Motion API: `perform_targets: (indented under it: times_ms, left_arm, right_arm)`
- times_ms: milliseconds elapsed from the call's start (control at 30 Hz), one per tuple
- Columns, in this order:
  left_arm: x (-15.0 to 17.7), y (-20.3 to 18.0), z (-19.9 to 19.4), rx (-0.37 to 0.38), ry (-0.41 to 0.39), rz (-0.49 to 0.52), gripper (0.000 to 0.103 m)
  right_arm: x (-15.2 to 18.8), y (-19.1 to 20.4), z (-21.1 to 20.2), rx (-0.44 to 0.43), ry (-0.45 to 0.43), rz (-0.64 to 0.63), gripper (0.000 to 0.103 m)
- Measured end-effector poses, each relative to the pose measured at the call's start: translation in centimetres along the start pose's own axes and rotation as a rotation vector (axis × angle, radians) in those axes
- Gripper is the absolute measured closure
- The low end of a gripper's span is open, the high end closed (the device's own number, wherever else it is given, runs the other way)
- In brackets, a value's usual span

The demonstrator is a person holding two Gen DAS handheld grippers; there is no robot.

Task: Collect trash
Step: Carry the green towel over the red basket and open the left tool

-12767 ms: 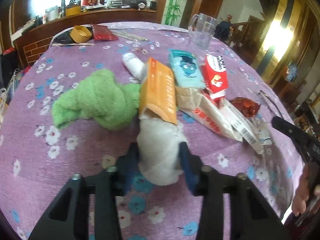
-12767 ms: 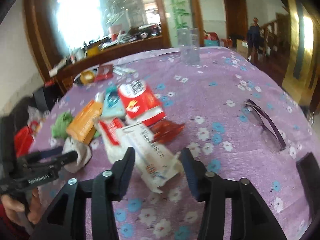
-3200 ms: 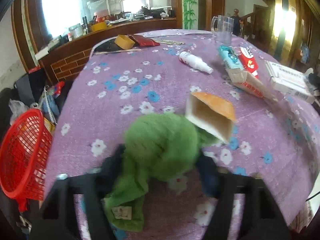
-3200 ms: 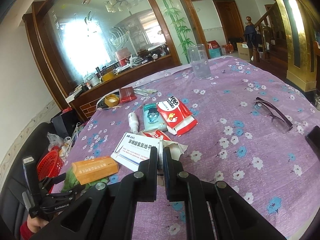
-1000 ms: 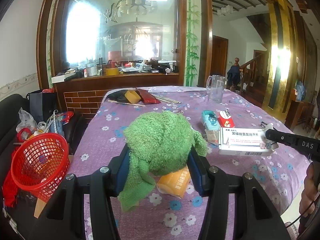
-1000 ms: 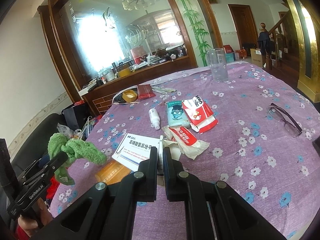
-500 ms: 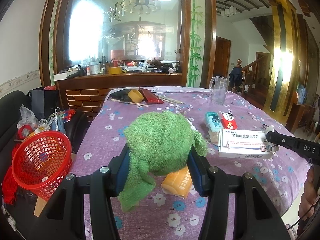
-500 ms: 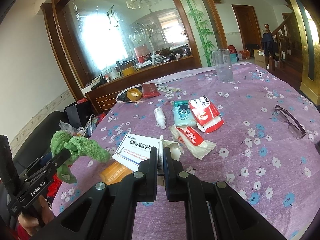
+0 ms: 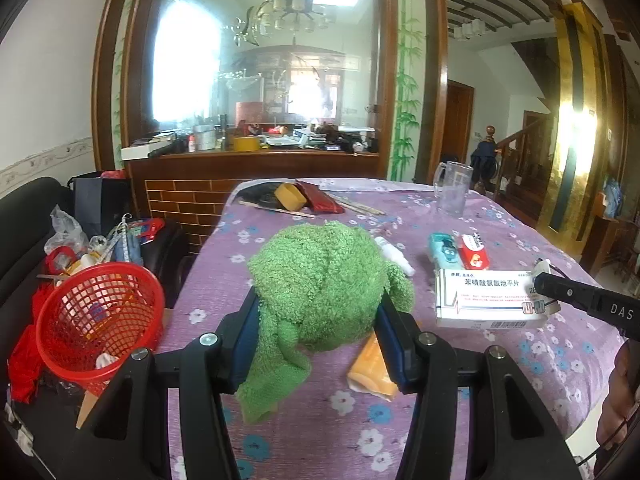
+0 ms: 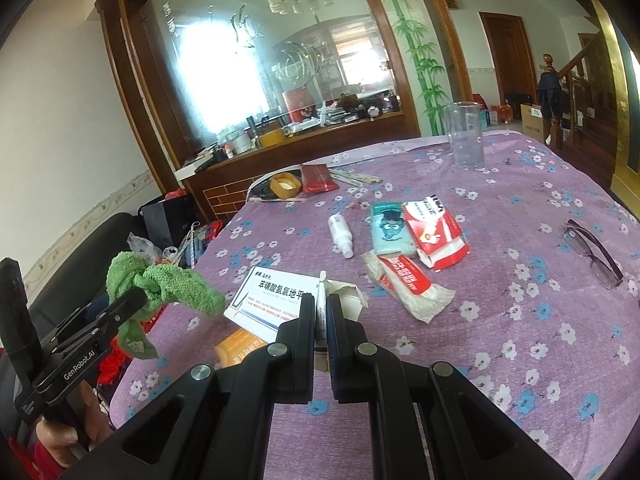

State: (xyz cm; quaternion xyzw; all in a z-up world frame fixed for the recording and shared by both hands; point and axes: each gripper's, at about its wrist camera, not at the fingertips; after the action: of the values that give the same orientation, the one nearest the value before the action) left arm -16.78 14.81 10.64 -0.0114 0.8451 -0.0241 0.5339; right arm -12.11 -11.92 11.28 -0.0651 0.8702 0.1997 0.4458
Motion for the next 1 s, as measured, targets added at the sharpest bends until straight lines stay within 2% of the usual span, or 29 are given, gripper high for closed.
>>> perform_targets:
  times_ms: [267,533,767,1000]
  left_arm:
    - [-0.5,3.6,-1.1,-0.060,-0.014,-0.058,0.051]
    - [-0.9,10.5,-2.7,-0.169,-0.033,-0.136,0.051]
    - [0.3,16.7,-2.7,-0.260,0.008,-0.214,0.050]
    - [1.1,20.5,-1.9,-0.308,0.049,-0.270,0.050]
  right_arm:
    - [-0.6,3.3,1.6,-0.058,0.032,-0.056,0.096]
    - [-1.5,9.0,4.6,-0.127,0.079,-0.151,0.096]
    - [-2.4,14.9,7.8,-0.169,0.113,-0.235,0.096]
    - [-2.8,20.8,10.8,-0.187,0.129,-0.321,0.096]
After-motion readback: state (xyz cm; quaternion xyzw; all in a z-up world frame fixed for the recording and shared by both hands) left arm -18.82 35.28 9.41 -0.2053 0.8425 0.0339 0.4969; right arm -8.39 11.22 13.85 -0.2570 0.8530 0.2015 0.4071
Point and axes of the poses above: each gripper's, at about its wrist camera, not at the fingertips, and z roughly the way its jaws point, y to its left, x to its underside
